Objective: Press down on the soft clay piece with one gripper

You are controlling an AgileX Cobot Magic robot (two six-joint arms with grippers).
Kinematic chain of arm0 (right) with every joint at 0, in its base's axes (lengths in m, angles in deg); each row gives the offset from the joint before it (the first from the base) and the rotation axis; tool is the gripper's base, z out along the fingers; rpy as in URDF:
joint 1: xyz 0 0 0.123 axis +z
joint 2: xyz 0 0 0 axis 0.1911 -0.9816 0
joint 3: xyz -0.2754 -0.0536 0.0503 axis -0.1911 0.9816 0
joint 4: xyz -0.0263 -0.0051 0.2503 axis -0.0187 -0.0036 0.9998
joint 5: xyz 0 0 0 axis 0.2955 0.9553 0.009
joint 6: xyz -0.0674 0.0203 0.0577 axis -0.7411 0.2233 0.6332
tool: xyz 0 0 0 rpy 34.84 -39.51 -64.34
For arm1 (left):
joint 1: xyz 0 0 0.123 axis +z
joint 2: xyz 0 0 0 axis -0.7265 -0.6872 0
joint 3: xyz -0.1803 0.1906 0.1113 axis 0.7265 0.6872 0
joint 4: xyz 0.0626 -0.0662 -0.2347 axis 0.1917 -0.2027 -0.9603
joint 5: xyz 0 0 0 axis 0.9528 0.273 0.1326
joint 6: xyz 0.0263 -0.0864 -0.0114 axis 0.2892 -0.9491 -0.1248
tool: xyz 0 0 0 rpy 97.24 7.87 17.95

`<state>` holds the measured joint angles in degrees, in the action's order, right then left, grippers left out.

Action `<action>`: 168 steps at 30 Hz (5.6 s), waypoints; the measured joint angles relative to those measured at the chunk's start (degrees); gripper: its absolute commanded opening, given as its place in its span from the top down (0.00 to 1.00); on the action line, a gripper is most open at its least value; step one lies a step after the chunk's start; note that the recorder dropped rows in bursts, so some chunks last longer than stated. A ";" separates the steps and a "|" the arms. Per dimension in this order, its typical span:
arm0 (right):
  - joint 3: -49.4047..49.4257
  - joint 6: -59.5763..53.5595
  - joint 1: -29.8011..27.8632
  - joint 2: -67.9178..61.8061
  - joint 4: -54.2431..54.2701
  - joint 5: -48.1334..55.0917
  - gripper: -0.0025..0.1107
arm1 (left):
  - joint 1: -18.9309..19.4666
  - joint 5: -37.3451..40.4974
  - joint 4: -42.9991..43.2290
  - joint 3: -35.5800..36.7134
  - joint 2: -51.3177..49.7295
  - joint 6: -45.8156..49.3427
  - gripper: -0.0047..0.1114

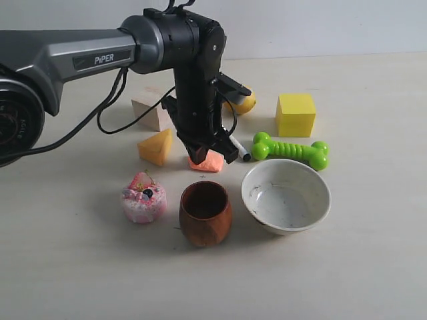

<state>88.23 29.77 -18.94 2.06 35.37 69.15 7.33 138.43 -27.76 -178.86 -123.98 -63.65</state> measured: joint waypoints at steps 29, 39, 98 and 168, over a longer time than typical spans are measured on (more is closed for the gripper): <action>0.00 0.00 0.00 0.00 0.00 0.00 0.98 | 0.00 0.53 -0.62 -0.84 -1.34 1.16 0.96; 0.00 0.00 0.00 0.00 0.00 0.00 0.98 | 0.00 1.22 -0.62 -1.15 -2.14 1.25 0.96; 0.00 0.00 0.00 0.00 0.00 0.00 0.98 | 0.34 3.06 -2.09 -3.22 -5.50 2.32 0.96; 0.00 0.00 0.00 0.00 0.00 0.00 0.98 | 1.36 -1.84 1.96 0.16 -0.15 -1.62 0.96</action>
<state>88.23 29.77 -18.94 2.06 35.37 69.15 8.69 136.60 -25.80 -178.70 -124.13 -65.28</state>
